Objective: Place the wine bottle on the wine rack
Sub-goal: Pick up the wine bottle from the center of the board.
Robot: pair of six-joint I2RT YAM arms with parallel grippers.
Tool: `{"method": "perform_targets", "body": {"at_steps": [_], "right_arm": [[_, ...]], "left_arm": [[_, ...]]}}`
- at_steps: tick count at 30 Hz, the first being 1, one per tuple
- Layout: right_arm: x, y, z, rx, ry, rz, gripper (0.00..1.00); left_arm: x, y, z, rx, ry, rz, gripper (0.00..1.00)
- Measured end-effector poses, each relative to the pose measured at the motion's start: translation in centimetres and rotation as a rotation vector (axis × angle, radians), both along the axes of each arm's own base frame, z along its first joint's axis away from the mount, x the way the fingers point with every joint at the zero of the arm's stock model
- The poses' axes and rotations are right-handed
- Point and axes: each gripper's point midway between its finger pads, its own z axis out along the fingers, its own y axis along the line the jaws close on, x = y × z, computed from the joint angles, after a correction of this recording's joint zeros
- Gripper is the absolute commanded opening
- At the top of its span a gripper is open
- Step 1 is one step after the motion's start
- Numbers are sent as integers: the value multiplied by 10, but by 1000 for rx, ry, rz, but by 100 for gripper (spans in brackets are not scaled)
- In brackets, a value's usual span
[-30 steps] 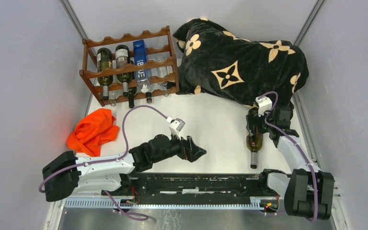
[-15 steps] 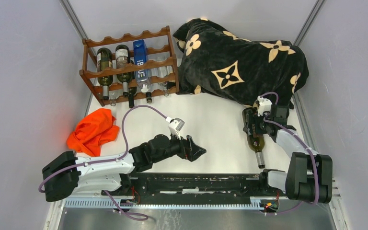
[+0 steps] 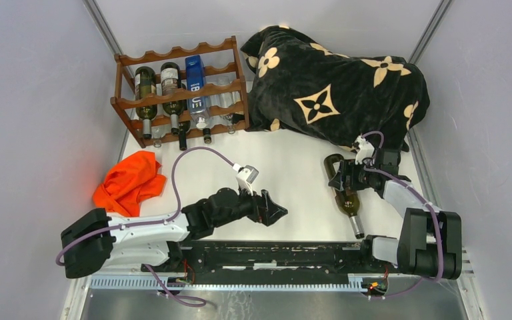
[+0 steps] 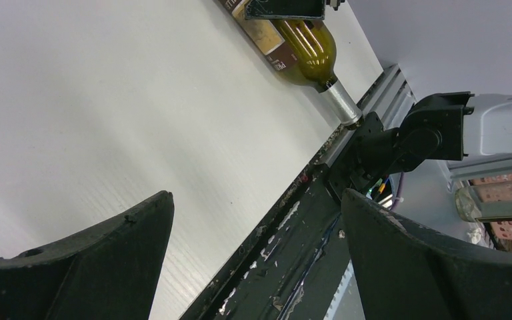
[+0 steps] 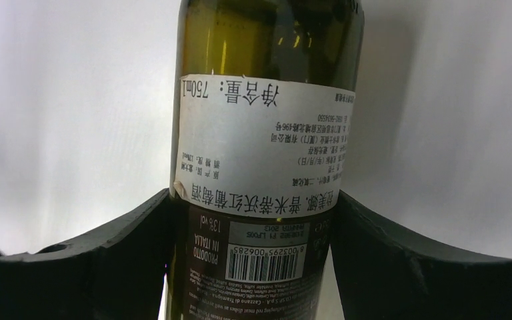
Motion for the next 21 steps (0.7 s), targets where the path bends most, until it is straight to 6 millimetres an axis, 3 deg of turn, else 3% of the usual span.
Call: {"method": "perform_targets", "body": {"at_steps": [13,21], "right_arm": [[-21,38,3,262,63,4,13],[-26,52,9,391,55,-26,11]], "left_arm": [[1,-15,-21,42,13,12,100],[-3,-43,-13,17,16,24,100]]}}
